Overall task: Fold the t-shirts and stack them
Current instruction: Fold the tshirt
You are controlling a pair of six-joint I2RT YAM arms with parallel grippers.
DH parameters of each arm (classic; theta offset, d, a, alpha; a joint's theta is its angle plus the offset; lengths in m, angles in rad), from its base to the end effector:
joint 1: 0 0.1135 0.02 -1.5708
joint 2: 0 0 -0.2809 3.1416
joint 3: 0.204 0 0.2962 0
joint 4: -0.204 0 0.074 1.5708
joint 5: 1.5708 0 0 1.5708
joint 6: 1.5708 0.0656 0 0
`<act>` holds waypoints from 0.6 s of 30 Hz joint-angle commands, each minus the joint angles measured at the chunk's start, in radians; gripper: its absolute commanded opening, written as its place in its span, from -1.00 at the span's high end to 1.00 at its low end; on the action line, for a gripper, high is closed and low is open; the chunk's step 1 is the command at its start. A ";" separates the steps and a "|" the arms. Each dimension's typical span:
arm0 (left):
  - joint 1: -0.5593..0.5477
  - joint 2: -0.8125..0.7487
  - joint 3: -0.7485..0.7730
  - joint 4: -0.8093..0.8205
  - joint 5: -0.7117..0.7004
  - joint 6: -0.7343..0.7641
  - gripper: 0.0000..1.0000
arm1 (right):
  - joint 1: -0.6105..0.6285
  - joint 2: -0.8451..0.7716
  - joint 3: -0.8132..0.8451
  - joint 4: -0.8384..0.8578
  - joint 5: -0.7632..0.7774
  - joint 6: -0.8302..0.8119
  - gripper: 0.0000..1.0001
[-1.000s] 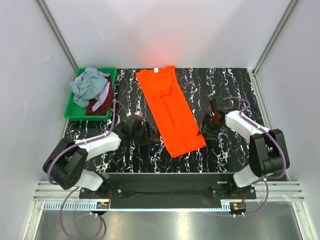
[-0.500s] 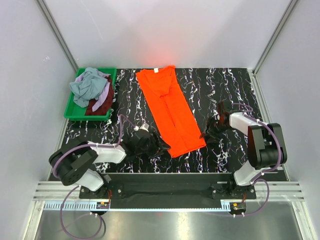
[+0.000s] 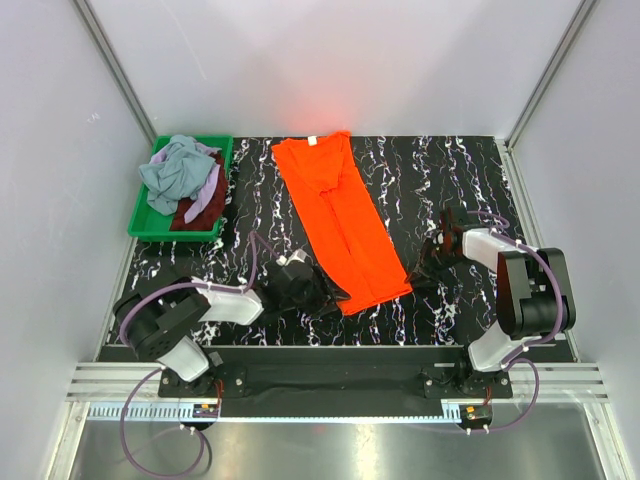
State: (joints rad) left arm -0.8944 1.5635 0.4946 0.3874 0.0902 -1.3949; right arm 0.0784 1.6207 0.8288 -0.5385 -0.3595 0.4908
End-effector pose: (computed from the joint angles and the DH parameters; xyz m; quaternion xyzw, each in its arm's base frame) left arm 0.1946 -0.2519 0.0812 -0.2045 0.8786 -0.4081 0.1406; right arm 0.3100 0.0475 0.0983 0.1790 0.9605 0.2035 0.0634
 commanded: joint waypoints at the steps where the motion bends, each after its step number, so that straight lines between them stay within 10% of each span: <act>1: -0.024 0.036 -0.005 -0.117 -0.064 -0.009 -0.16 | 0.001 -0.007 -0.020 -0.005 0.037 -0.011 0.43; 9: -0.035 0.021 -0.031 -0.124 -0.115 -0.026 -0.03 | 0.000 -0.002 -0.025 -0.003 0.045 -0.001 0.60; 18: -0.055 0.026 -0.011 -0.156 -0.129 -0.029 0.09 | 0.001 -0.077 -0.056 -0.020 0.062 0.034 0.27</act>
State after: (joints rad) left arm -0.9340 1.5681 0.4969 0.3557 0.0227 -1.4422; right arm 0.0784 1.5791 0.7925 -0.5400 -0.3477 0.5117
